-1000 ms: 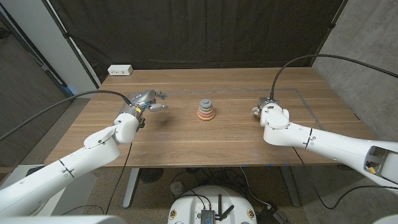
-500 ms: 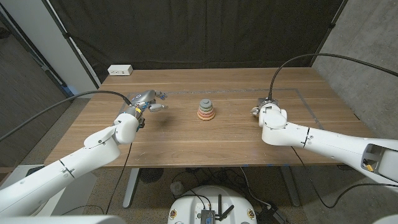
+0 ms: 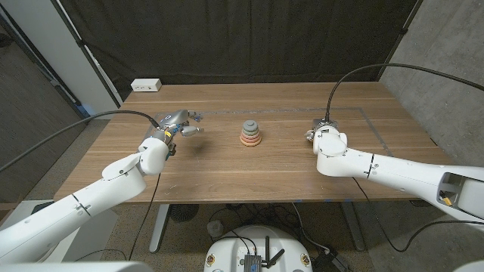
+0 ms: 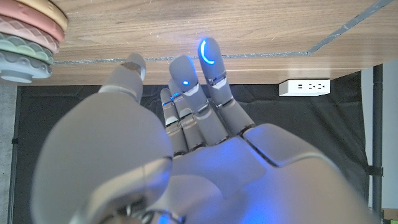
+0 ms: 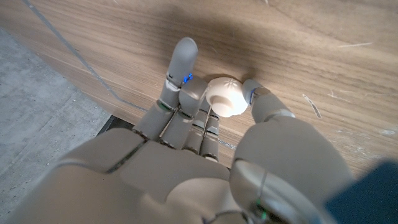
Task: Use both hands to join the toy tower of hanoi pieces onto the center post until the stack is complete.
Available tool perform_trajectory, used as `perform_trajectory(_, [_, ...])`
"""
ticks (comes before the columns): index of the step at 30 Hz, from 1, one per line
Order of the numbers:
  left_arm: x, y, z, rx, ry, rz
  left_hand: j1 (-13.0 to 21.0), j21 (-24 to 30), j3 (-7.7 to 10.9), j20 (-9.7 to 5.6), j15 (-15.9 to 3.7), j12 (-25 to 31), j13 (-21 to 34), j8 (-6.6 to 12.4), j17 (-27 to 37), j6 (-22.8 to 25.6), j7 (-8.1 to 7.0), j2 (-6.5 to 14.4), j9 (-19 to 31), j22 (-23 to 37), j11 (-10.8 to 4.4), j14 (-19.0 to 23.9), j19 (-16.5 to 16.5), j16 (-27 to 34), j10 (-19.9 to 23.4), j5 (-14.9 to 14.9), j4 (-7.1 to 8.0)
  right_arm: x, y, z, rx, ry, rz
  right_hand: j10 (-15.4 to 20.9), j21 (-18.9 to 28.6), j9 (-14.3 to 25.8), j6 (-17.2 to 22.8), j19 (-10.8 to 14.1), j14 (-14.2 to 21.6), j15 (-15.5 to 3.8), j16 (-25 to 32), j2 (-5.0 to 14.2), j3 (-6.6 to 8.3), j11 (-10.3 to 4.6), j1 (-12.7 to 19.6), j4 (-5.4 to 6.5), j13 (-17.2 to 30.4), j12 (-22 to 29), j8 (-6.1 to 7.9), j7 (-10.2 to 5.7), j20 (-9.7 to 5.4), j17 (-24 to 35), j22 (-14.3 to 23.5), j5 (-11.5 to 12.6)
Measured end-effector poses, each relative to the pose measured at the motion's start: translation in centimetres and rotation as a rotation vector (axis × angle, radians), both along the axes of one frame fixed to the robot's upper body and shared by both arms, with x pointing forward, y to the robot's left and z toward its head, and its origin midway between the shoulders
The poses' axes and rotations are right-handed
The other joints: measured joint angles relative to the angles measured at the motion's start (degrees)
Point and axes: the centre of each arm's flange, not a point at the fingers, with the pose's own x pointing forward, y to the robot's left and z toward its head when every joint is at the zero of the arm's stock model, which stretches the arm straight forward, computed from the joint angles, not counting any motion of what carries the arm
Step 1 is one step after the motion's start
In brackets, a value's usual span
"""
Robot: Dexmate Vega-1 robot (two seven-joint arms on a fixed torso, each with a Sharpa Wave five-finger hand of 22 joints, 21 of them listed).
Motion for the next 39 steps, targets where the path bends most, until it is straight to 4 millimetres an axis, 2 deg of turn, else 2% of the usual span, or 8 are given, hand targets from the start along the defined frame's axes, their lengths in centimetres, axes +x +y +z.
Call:
perform_trajectory(5, [0.01, 0.0, -0.01, -0.002, 0.001, -0.001, 0.0, 0.0, 0.24, 0.0, 0.0, 0.0, 0.2, 0.0, 0.05, 0.28, -0.27, 0.0, 0.0, 0.0, -0.19, 0.0, 0.0, -0.42, 0.37, 0.23, -0.24, 0.03, 0.02, -0.09, 0.0, 0.003, -0.001, 1.56, 0.0, 0.34, 1.18, 0.0, 0.0, 0.0, 0.0, 0.01, -0.32, -0.75, 0.01, 0.16, 0.26, 0.89, 0.89, -1.17, 0.0, 0.18, 0.14, 0.0])
perform_trajectory(10, [0.01, -0.01, -0.11, -0.003, 0.004, -0.002, -0.17, 0.0, 0.39, 0.0, 0.0, 0.0, 0.47, 0.0, 0.22, 0.59, 0.01, 0.17, 0.0, 0.06, -0.19, 0.0, 0.0, -0.42, 0.37, 0.23, -0.08, 0.04, -0.05, -0.18, 0.005, -0.001, -0.002, 3.47, 0.0, 0.85, 2.97, 0.54, 1.33, -0.68, 0.85, 0.7, -0.5, -1.14, 0.71, 0.03, 0.54, 1.38, 1.96, -1.35, -0.11, 0.55, 0.14, -0.63])
perform_trajectory(13, [0.01, 0.0, -0.1, -0.005, 0.003, -0.001, -0.3, 0.0, 0.56, 0.0, 0.0, 0.0, 0.6, 0.0, 0.14, 0.59, 0.01, 0.3, 0.17, 0.14, -0.19, 0.0, 0.0, -0.41, 0.37, 0.23, -0.26, 0.04, -0.23, -0.2, 0.01, -0.001, -0.005, 4.74, 0.0, 1.13, 3.87, 0.88, 2.12, -0.83, 1.35, 1.03, -0.72, -1.22, 1.03, -0.07, 0.75, 1.78, 2.34, -1.18, -0.19, 0.55, 0.14, -0.89])
perform_trajectory(14, [-0.09, -0.02, -0.22, -0.006, 0.004, -0.002, -0.3, 0.0, 0.64, 0.0, 0.0, 0.0, 0.71, 0.0, 0.1, 0.71, -0.11, 0.3, 0.27, 0.14, -0.07, 0.0, 0.0, -0.42, 0.5, 0.23, -0.33, 0.09, -0.17, -0.19, 0.013, -0.011, 0.003, 5.16, 0.0, 1.31, 4.41, 1.08, 2.4, -1.14, 1.49, 1.68, -0.77, -1.22, 1.69, -0.12, 0.81, 1.8, 2.65, -1.05, -0.24, 0.55, 0.14, -1.05])
perform_trajectory(18, [-0.2, 0.02, -0.19, -0.009, 0.001, 0.0, -0.3, 0.0, 0.64, 0.0, 0.0, 0.0, 0.74, 0.0, 0.09, 0.88, -0.27, 0.3, 0.28, 0.14, -0.2, 0.0, 0.0, -0.42, 0.97, 0.23, -0.33, 0.1, -0.36, -0.26, 0.024, -0.017, 0.008, 6.2, 0.4, 1.61, 5.64, 1.82, 3.49, -1.62, 2.23, 2.37, -0.19, -0.8, 2.38, -0.07, 1.16, 2.27, 3.41, -0.65, -0.55, 0.76, 0.14, -1.12])
perform_trajectory(23, [-0.36, 0.12, -0.24, -0.012, -0.001, 0.003, -0.3, 0.0, 0.88, 0.0, 0.0, 0.0, 0.73, 0.0, 0.16, 1.35, -0.33, 0.3, 0.28, 0.13, -0.32, 0.0, 0.0, -0.42, 1.12, 0.23, -0.09, 0.03, -0.41, -0.25, 0.038, -0.036, 0.027, 8.23, 0.4, 1.85, 7.74, 2.49, 4.22, -1.98, 2.75, 2.99, 0.12, -1.01, 3.01, -0.38, 1.92, 2.78, 4.48, -0.51, -0.82, 0.81, 0.33, -1.16])
perform_trajectory(32, [-0.5, 0.24, -0.3, -0.018, -0.002, 0.007, -0.53, 0.0, 1.18, 0.0, 0.01, 0.0, 1.0, 0.0, 0.35, 1.51, -0.29, 0.53, 0.27, 0.13, -0.38, -0.01, 0.0, -0.42, 1.57, 0.23, -0.4, -0.17, -0.35, 0.03, 0.05, -0.065, 0.054, 10.15, 0.85, 1.84, 10.42, 3.3, 5.27, -2.78, 3.13, 3.62, 0.36, -0.3, 4.56, -0.14, 2.4, 3.16, 5.57, -0.14, -1.23, 0.65, 0.4, -1.23])
perform_trajectory(39, [-0.57, 0.28, -0.26, -0.019, -0.004, 0.01, -0.53, 0.0, 1.76, 0.0, 0.0, 0.0, 1.06, 0.0, 0.52, 1.74, -0.52, 0.53, 0.27, 0.13, -0.51, 0.0, 0.0, -0.42, 1.74, 0.34, -0.35, -0.44, -0.37, 0.17, 0.056, -0.077, 0.065, 10.6, 0.85, 1.72, 10.95, 3.82, 5.85, -2.97, 3.78, 3.76, 0.36, -0.5, 4.71, -0.14, 2.62, 3.17, 5.57, -0.05, -1.34, 0.81, 0.4, -1.3])
